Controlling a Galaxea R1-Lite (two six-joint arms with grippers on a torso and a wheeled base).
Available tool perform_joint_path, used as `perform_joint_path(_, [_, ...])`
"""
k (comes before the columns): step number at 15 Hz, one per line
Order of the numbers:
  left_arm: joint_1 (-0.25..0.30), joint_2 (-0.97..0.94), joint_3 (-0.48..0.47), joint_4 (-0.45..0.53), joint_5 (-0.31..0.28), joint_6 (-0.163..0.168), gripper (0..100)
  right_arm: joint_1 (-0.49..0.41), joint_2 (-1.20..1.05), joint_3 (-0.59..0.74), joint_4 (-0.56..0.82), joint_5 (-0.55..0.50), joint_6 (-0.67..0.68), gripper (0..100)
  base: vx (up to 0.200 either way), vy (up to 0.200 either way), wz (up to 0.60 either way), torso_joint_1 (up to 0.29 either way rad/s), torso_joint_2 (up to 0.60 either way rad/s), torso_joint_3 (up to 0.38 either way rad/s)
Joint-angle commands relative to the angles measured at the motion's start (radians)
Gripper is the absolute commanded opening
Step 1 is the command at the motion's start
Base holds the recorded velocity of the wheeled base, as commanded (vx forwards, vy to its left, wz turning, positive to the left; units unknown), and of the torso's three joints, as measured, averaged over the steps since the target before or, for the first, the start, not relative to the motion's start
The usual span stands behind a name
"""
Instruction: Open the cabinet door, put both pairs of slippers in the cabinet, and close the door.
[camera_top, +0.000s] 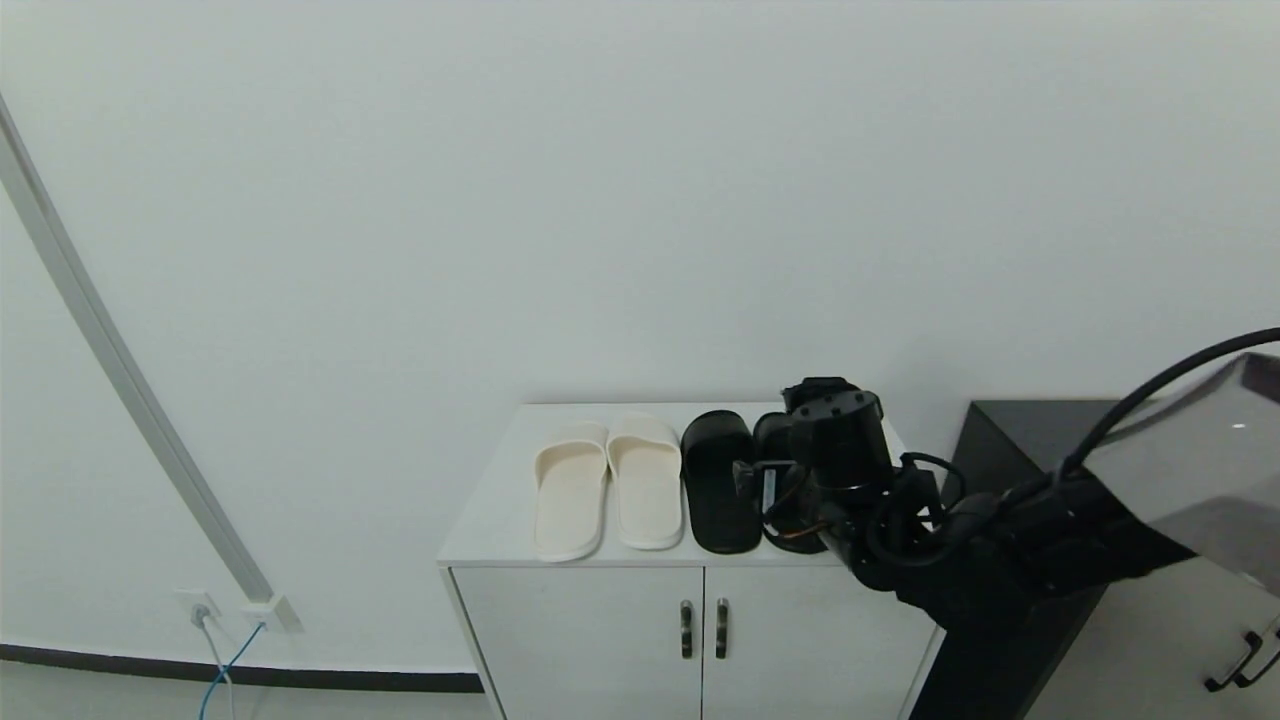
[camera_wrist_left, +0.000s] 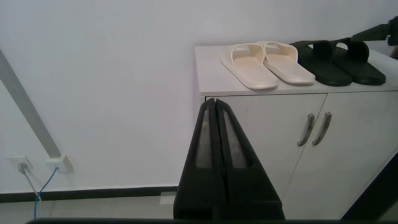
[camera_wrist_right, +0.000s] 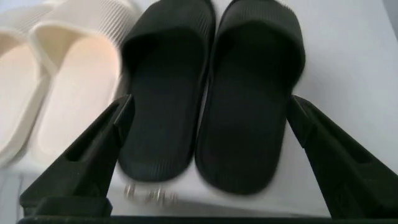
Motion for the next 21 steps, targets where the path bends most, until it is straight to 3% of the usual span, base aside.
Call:
perform_joint_path(1, [0.0, 0.0, 0.0, 0.0, 0.0, 0.0, 0, -0.033, 0.172, -0.148, 0.001, -0.018, -0.006, 100, 0.0, 0.0, 0.0, 0.0, 0.0, 0.0])
perform_joint_path(10, [0.0, 0.0, 0.0, 0.0, 0.0, -0.001, 0, -0.076, 0.365, -0.398, -0.008, -0.047, -0.07, 100, 0.0, 0.0, 0.0, 0.0, 0.0, 0.0])
perform_joint_path(16, [0.0, 0.0, 0.0, 0.0, 0.0, -0.001, 0, -0.09, 0.422, -0.479, -0.014, -0.047, -0.106, 100, 0.0, 0.0, 0.0, 0.0, 0.0, 0.0])
perform_joint_path(17, [0.0, 0.0, 0.0, 0.0, 0.0, -0.003, 0, -0.091, 0.422, -0.479, -0.017, -0.047, -0.106, 0, 0.0, 0.0, 0.0, 0.0, 0.0, 0.0])
perform_joint_path(21, [0.0, 0.0, 0.0, 0.0, 0.0, -0.001, 0, -0.094, 0.422, -0.479, -0.028, -0.047, -0.106, 0, 0.0, 0.0, 0.0, 0.0, 0.0, 0.0])
